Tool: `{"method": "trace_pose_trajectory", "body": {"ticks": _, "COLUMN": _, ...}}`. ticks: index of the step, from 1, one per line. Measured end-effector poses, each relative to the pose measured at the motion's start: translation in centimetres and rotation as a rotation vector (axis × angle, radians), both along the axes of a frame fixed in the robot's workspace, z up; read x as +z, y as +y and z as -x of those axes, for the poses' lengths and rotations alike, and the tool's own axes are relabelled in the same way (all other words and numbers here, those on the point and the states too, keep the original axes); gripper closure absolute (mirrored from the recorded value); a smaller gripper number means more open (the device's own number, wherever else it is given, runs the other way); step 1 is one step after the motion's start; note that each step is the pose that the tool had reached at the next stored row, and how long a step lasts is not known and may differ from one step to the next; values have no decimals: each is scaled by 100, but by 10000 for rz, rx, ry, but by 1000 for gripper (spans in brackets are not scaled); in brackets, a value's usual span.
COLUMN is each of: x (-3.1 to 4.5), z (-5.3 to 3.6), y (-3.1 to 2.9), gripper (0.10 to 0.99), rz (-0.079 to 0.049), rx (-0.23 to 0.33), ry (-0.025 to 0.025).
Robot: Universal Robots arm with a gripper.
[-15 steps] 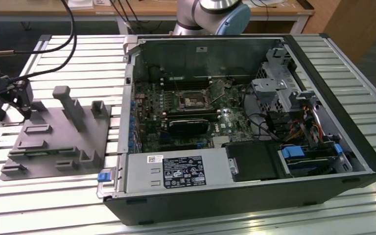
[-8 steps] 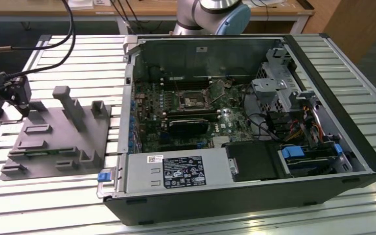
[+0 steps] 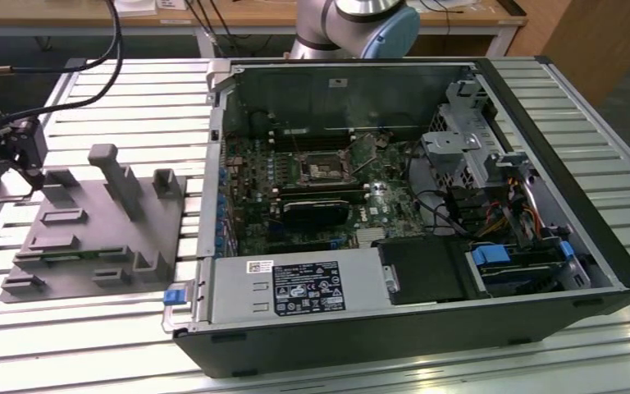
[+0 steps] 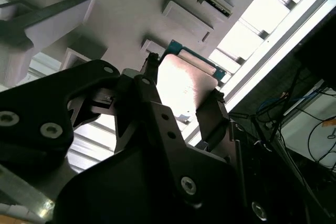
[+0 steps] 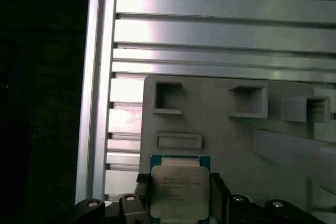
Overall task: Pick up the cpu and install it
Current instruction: 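Pick up the cpu and move it towards the insertion slot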
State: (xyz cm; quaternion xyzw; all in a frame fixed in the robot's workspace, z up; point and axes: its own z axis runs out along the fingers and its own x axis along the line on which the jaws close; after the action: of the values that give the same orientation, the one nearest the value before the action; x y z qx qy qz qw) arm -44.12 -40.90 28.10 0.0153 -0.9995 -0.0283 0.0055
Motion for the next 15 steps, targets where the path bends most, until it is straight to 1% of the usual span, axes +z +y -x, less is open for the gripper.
{"method": "trace_pose_trajectory", "body": {"ticks": 15, "x": 251, "z": 0, "y": 1, "gripper": 545, "rz": 0, "rx": 0, "ry": 0}}
